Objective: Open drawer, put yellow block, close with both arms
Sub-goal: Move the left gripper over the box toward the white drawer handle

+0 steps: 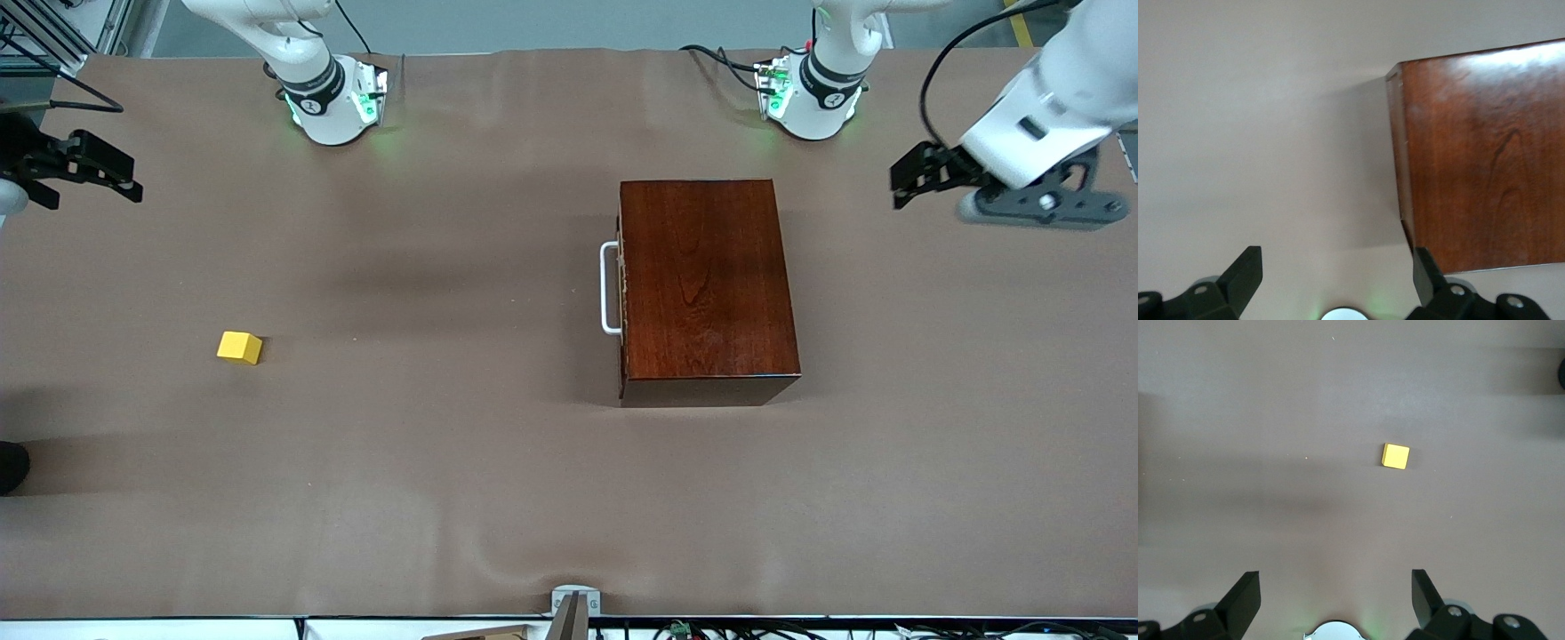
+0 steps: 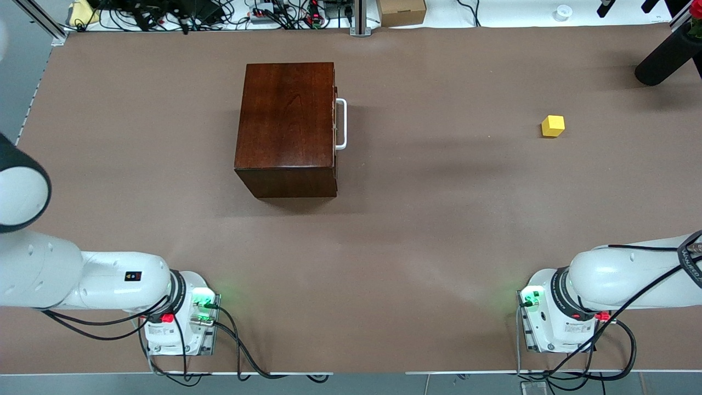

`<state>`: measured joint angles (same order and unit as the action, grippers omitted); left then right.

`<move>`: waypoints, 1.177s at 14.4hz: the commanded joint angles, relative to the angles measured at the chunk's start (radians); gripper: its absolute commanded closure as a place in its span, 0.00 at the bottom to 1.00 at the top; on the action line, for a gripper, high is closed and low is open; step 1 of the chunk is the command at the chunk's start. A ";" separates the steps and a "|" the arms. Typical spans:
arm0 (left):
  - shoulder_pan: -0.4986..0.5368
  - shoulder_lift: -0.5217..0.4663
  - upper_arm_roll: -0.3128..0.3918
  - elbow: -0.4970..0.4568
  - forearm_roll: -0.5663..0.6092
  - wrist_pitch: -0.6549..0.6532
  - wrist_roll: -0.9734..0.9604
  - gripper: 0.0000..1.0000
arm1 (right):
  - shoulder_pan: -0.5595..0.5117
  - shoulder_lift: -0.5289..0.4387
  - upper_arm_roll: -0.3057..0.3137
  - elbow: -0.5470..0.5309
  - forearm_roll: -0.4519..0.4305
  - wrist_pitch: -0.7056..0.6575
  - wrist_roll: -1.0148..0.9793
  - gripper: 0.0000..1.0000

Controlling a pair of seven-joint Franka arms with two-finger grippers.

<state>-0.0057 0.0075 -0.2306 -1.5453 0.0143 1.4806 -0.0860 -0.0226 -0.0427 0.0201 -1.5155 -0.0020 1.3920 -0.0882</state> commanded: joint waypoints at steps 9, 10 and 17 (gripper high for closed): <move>-0.316 0.342 -0.066 0.273 0.133 -0.008 -0.338 0.00 | -0.008 0.004 0.001 0.012 0.016 -0.011 -0.002 0.00; -0.353 0.379 -0.064 0.293 0.168 0.013 -0.374 0.00 | -0.008 0.004 0.001 0.012 0.016 -0.013 -0.002 0.00; -0.646 0.571 0.040 0.365 0.214 0.223 -0.691 0.00 | -0.010 0.004 0.001 0.012 0.016 -0.011 -0.002 0.00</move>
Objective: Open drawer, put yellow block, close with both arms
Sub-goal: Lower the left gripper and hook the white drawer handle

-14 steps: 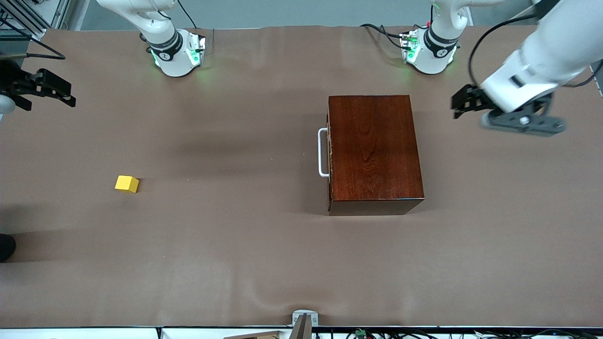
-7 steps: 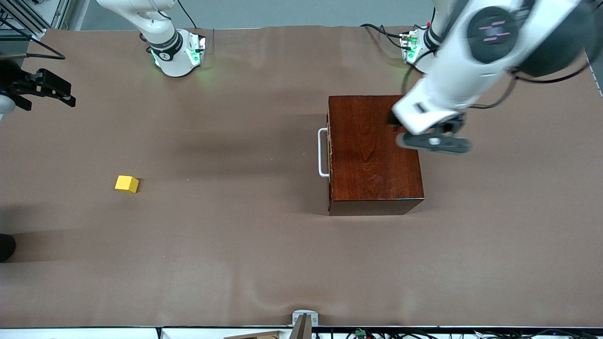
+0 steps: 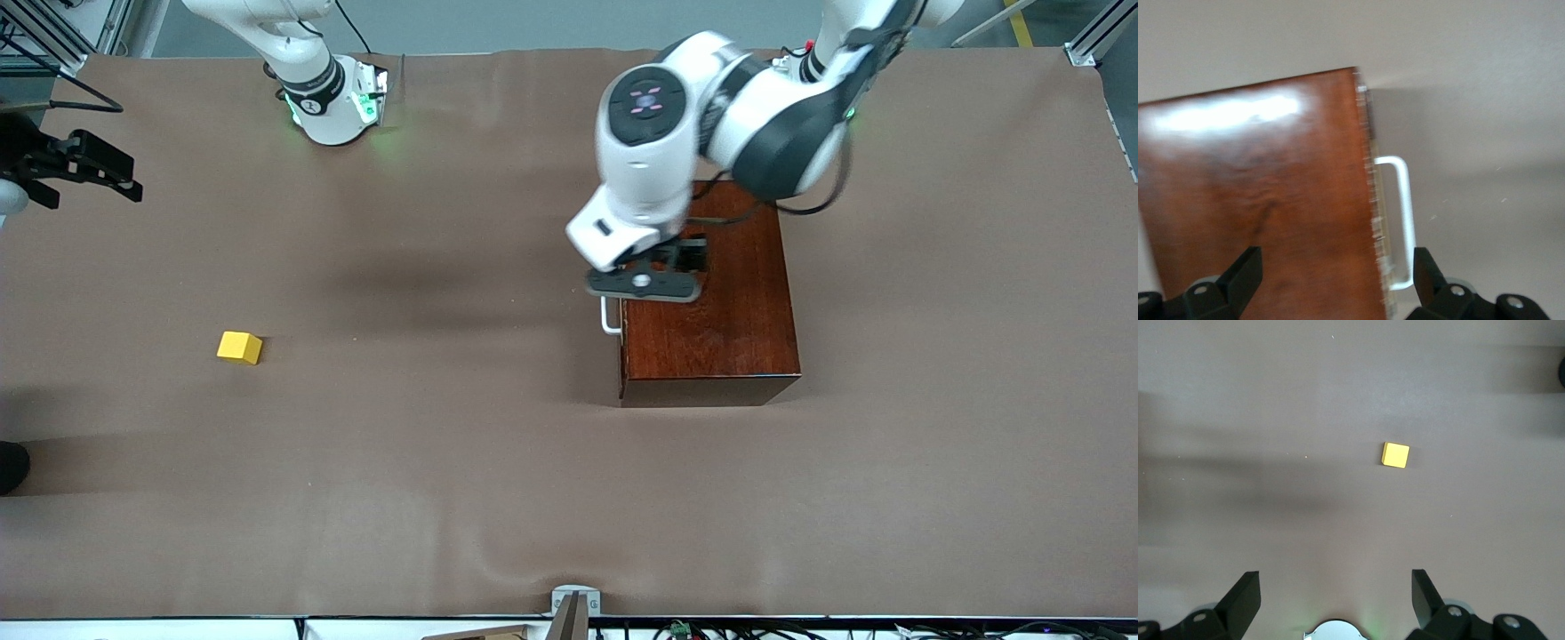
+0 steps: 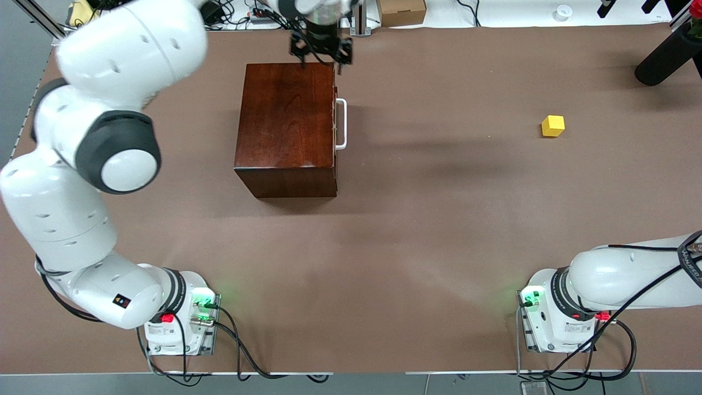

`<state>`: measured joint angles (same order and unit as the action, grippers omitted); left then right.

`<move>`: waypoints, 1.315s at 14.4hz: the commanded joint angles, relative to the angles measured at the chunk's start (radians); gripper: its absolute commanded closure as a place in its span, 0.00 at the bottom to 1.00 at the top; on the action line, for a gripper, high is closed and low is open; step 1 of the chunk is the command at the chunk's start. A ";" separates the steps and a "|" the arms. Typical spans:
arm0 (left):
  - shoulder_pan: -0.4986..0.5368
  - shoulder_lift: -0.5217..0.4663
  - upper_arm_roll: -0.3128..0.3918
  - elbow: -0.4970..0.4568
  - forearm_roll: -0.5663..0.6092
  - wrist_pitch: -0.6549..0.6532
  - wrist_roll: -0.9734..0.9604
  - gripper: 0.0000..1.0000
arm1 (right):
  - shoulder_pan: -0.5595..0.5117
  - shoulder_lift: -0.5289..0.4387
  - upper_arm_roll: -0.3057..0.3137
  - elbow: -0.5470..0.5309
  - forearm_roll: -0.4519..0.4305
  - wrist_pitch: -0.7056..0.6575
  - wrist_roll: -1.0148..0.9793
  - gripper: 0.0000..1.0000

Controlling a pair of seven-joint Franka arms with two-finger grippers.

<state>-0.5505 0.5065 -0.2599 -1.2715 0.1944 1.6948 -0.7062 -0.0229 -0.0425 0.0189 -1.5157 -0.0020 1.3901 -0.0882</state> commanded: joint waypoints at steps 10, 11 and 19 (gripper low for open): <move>-0.414 0.227 0.330 0.083 0.056 0.089 -0.213 0.00 | -0.009 0.004 0.003 0.012 0.016 -0.010 -0.002 0.00; -0.417 0.240 0.330 0.083 0.056 0.089 -0.229 0.00 | -0.009 0.004 0.003 0.012 0.016 -0.010 -0.002 0.00; -0.417 0.274 0.329 0.067 0.057 0.051 -0.326 0.00 | -0.011 0.004 0.003 0.014 0.016 -0.006 -0.004 0.00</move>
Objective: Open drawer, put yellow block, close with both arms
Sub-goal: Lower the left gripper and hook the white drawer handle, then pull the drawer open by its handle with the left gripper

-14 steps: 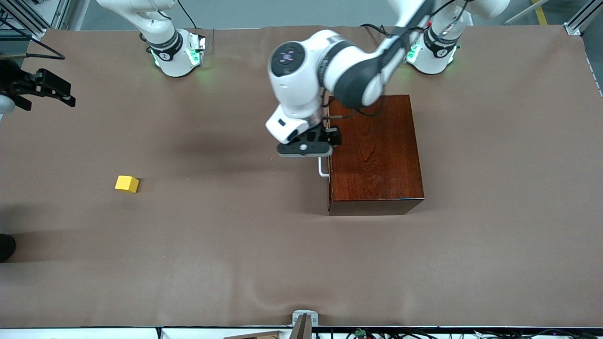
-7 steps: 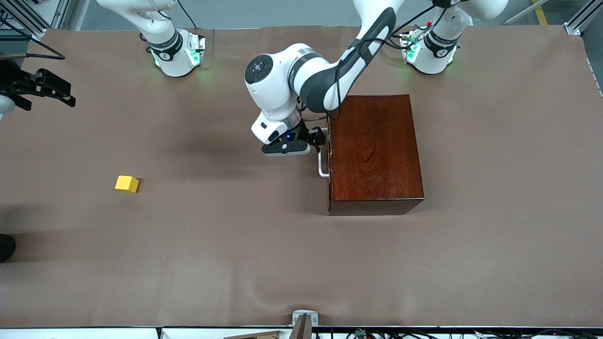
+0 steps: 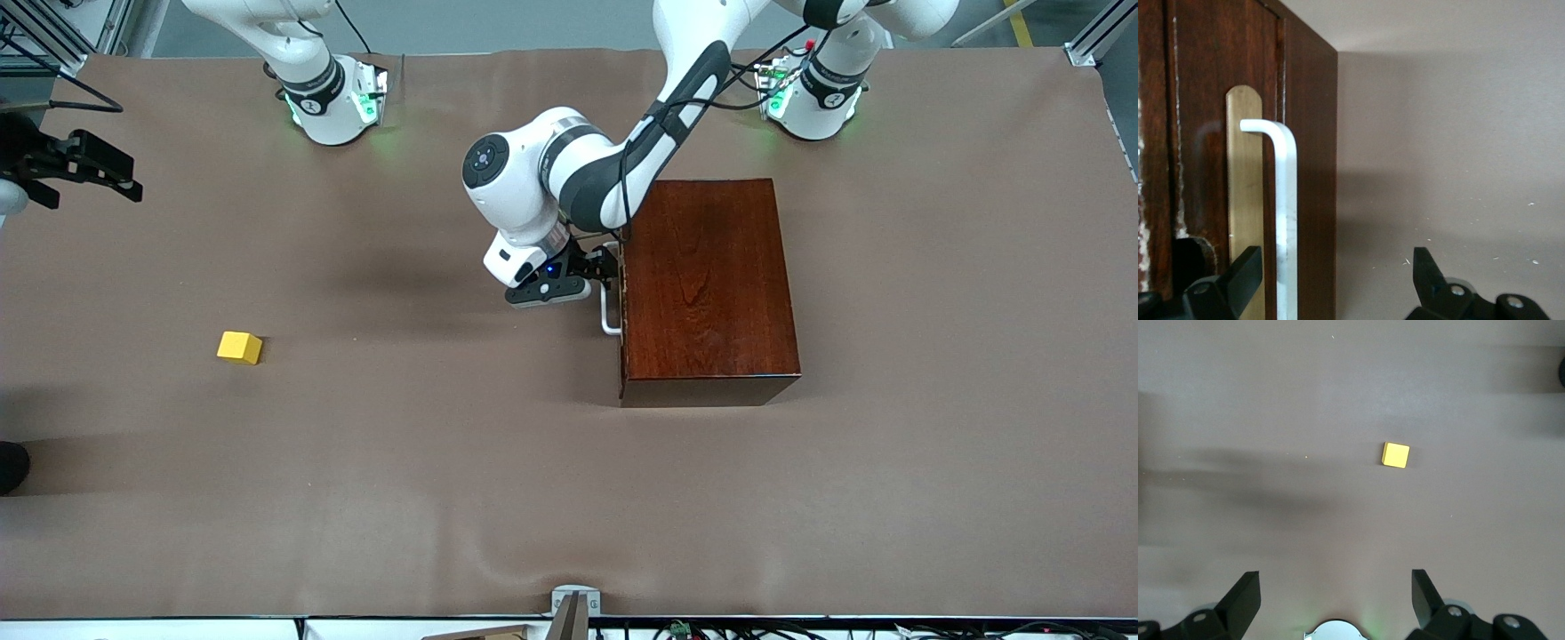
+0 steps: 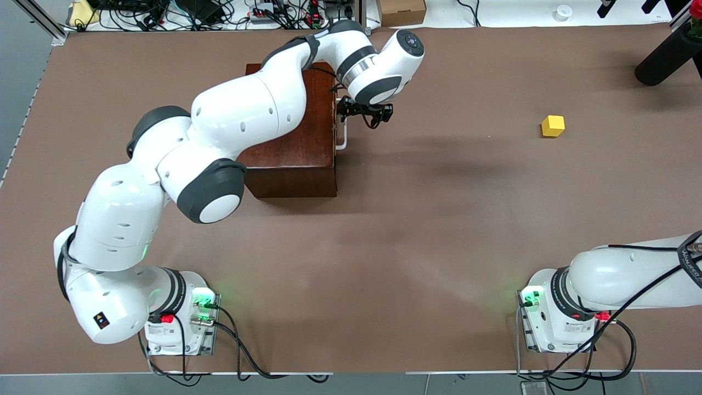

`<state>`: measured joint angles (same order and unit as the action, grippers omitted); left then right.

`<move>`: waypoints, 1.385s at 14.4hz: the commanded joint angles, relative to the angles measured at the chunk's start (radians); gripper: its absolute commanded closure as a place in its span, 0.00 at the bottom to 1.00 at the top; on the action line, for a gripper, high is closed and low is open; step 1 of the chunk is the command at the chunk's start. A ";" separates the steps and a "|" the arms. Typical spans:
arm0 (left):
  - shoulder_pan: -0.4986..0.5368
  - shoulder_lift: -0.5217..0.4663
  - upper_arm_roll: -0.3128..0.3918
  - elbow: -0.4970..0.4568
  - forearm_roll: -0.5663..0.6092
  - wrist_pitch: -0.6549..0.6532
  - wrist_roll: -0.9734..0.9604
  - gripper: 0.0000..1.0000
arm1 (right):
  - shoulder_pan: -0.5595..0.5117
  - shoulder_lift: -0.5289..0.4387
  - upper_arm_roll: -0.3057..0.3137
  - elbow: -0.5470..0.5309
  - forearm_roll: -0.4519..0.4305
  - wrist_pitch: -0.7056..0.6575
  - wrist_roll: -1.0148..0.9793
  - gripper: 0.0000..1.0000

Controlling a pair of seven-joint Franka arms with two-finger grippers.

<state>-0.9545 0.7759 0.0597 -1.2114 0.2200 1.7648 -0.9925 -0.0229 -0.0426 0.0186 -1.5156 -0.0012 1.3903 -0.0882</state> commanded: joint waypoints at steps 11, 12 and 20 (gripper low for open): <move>-0.015 0.034 0.006 0.032 0.022 0.054 -0.092 0.00 | -0.031 0.032 -0.002 0.025 -0.006 0.010 -0.007 0.00; -0.015 0.034 0.002 0.032 0.018 0.080 -0.097 0.00 | -0.040 0.035 -0.002 0.025 -0.005 0.015 -0.007 0.00; -0.021 0.052 -0.041 0.032 0.015 0.214 -0.140 0.00 | -0.077 0.122 -0.002 0.023 -0.049 0.036 0.004 0.00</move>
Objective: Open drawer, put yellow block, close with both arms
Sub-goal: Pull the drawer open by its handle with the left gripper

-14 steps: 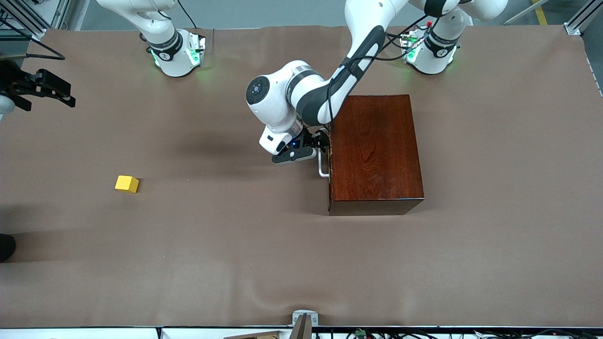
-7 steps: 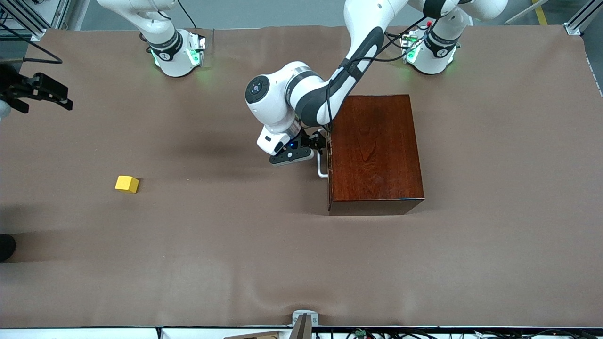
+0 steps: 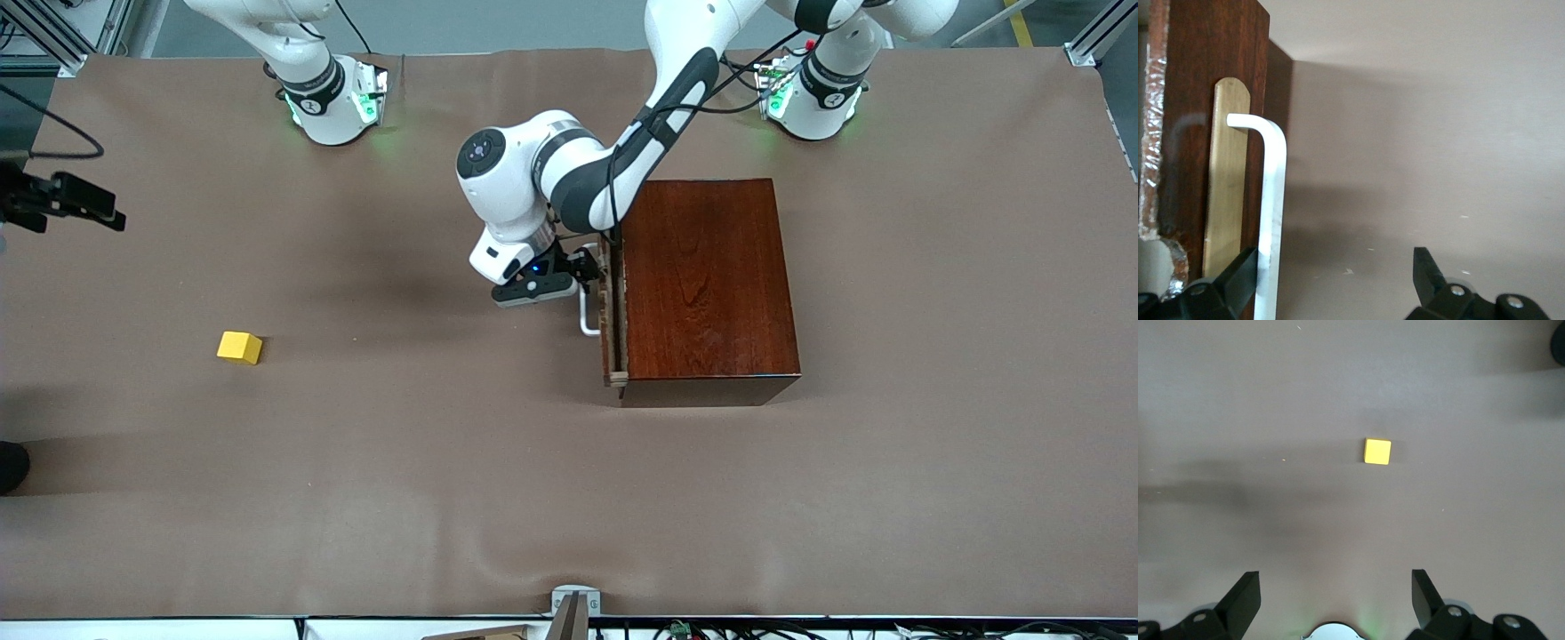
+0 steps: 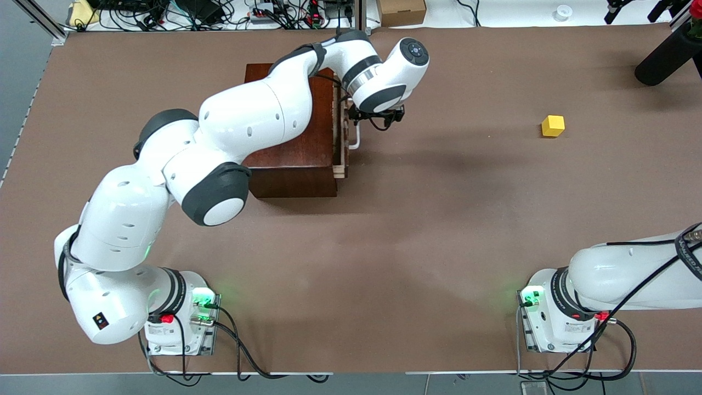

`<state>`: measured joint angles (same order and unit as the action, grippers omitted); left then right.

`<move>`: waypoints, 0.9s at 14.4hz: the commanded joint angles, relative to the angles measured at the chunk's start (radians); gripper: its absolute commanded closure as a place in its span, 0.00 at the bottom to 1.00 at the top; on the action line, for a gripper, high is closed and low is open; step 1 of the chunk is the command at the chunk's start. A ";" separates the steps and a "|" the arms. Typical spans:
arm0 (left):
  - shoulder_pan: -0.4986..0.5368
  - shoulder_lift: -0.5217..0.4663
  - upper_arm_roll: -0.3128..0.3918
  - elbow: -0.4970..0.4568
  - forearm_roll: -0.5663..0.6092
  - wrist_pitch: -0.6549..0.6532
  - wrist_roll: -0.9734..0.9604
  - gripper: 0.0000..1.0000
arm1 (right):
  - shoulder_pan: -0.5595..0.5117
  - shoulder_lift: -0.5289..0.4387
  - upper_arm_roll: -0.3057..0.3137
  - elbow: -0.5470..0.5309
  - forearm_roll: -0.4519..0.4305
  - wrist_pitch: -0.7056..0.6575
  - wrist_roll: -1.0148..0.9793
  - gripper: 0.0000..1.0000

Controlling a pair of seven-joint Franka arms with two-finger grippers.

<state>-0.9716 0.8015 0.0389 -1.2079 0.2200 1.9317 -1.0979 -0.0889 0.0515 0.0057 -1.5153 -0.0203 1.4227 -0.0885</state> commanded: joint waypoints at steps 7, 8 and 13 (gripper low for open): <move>-0.016 0.056 -0.036 0.031 0.015 0.208 -0.103 0.00 | -0.017 0.082 0.010 0.014 -0.035 0.077 0.004 0.00; -0.016 0.054 -0.037 0.031 0.015 0.226 -0.106 0.00 | -0.026 0.091 0.010 0.014 -0.035 0.085 0.004 0.00; -0.018 0.054 -0.050 0.031 0.013 0.306 -0.106 0.00 | -0.048 0.142 0.011 -0.002 -0.035 0.143 0.004 0.00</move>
<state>-0.9814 0.8055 0.0154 -1.2286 0.2218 2.1208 -1.1628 -0.1135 0.1709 0.0037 -1.5166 -0.0389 1.5437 -0.0880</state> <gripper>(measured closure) 0.000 0.000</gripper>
